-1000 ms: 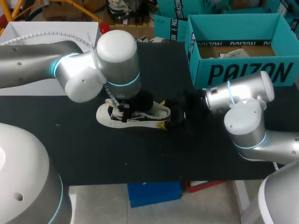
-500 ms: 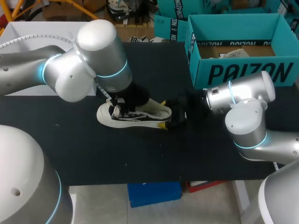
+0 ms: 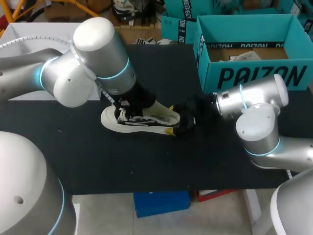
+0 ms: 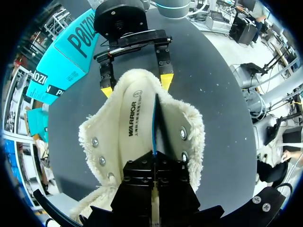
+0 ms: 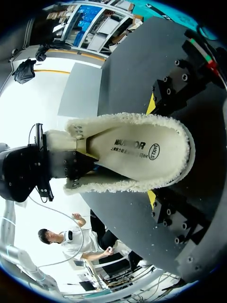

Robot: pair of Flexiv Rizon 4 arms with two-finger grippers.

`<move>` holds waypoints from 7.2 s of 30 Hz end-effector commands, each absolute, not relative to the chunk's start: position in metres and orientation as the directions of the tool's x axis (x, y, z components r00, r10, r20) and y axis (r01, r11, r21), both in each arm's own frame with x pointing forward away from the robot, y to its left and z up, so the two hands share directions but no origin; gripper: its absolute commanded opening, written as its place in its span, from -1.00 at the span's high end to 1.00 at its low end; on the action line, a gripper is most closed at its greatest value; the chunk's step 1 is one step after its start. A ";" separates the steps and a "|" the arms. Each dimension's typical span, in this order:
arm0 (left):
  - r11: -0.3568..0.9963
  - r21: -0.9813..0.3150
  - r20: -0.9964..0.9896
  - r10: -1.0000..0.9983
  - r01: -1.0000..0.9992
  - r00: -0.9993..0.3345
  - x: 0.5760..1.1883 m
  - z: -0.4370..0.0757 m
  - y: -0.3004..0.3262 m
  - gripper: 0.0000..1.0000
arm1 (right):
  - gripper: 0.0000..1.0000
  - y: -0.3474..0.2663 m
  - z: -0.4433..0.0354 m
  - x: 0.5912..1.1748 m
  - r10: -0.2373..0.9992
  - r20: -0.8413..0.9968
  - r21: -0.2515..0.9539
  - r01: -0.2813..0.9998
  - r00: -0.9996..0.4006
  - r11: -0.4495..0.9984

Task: Take the shoe out of the shoebox, open the shoe tongue, remove and reinsert the insole, then place the shoe into the shoebox

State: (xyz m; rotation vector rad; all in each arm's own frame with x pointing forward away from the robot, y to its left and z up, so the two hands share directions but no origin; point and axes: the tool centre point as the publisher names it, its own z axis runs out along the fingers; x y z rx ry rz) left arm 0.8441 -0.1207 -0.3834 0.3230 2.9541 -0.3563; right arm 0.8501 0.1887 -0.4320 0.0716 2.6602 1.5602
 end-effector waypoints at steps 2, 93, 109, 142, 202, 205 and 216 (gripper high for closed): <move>0.945 -0.231 -0.179 0.194 0.233 -0.965 0.842 -0.379 -0.119 1.00 | 1.00 0.192 -0.436 0.850 0.069 -0.024 0.872 0.013 -0.997 0.490; 0.821 -0.300 -0.225 0.435 0.486 -0.872 0.843 -0.359 -0.196 0.29 | 1.00 0.192 -0.436 0.850 0.069 -0.024 0.872 0.013 -0.997 0.490; 0.851 -0.311 -0.211 0.373 0.424 -0.904 0.826 -0.378 -0.206 0.22 | 1.00 0.192 -0.436 0.850 0.069 -0.024 0.872 0.013 -0.997 0.490; 0.882 -0.281 -0.214 0.328 0.379 -0.920 0.843 -0.386 -0.212 1.00 | 1.00 0.192 -0.436 0.850 0.069 -0.024 0.872 0.013 -0.997 0.490; 0.102 -0.956 -0.207 0.426 0.274 -0.881 0.774 -0.159 -0.221 1.00 | 1.00 0.192 -0.436 0.850 0.069 -0.024 0.872 0.013 -0.997 0.490; 0.070 -0.976 -0.154 0.452 0.207 -0.879 0.771 -0.160 -0.223 1.00 | 1.00 0.192 -0.436 0.850 0.069 -0.024 0.872 0.013 -0.997 0.490; 0.070 -0.976 -0.154 0.452 0.207 -0.879 0.771 -0.160 -0.223 1.00 | 1.00 0.192 -0.436 0.850 0.069 -0.024 0.872 0.013 -0.997 0.490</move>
